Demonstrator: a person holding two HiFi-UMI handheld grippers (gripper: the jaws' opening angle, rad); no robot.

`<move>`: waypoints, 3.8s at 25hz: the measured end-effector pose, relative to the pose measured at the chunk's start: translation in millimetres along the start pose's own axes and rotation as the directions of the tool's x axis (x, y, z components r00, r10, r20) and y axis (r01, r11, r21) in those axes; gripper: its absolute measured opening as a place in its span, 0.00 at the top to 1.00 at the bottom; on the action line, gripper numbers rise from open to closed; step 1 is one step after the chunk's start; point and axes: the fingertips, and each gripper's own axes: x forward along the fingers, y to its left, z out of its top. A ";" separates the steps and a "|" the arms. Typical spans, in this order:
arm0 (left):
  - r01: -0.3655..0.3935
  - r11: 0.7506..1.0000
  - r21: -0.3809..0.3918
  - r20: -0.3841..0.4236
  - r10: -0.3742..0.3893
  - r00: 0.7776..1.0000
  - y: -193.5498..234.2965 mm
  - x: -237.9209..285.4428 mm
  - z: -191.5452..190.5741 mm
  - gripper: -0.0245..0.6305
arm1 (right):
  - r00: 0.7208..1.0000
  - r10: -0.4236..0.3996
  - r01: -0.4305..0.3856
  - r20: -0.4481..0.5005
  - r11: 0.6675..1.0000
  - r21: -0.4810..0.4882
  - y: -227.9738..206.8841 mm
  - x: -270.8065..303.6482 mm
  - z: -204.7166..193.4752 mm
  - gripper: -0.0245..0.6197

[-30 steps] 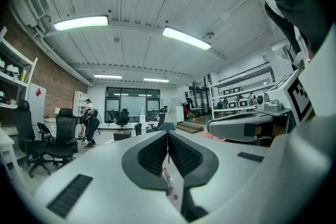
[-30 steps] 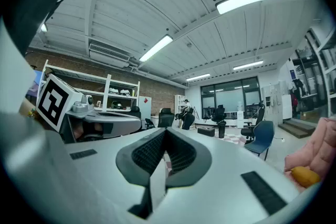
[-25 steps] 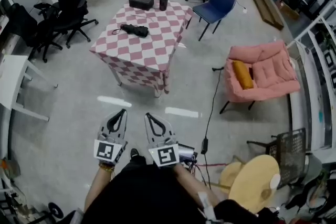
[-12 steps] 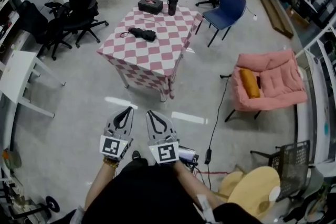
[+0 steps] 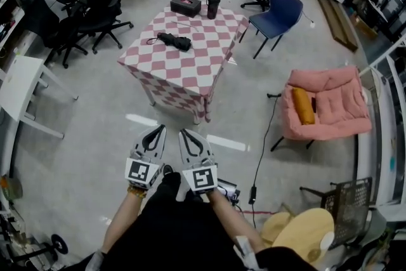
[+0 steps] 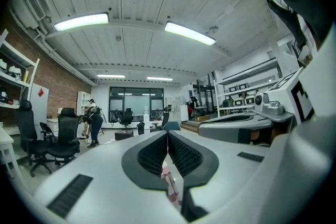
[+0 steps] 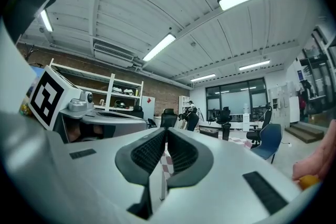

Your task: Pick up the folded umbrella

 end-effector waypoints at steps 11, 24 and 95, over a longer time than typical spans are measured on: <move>0.072 0.997 -0.028 0.051 -0.070 0.996 97.3 36.1 -22.5 0.94 | 0.998 0.005 -0.007 -0.065 0.999 -0.035 10.6 88.8 -14.6 0.93; 0.110 0.992 -0.068 -0.003 -0.110 0.994 191.6 72.6 -50.3 0.94 | 0.994 -0.007 0.002 -0.112 0.999 -0.040 13.8 181.4 -25.6 0.93; 0.945 0.068 0.321 -0.817 -0.484 0.313 378.0 554.7 -298.1 0.68 | 0.860 -0.449 0.456 -0.243 0.890 -0.031 -229.4 481.6 -78.5 0.93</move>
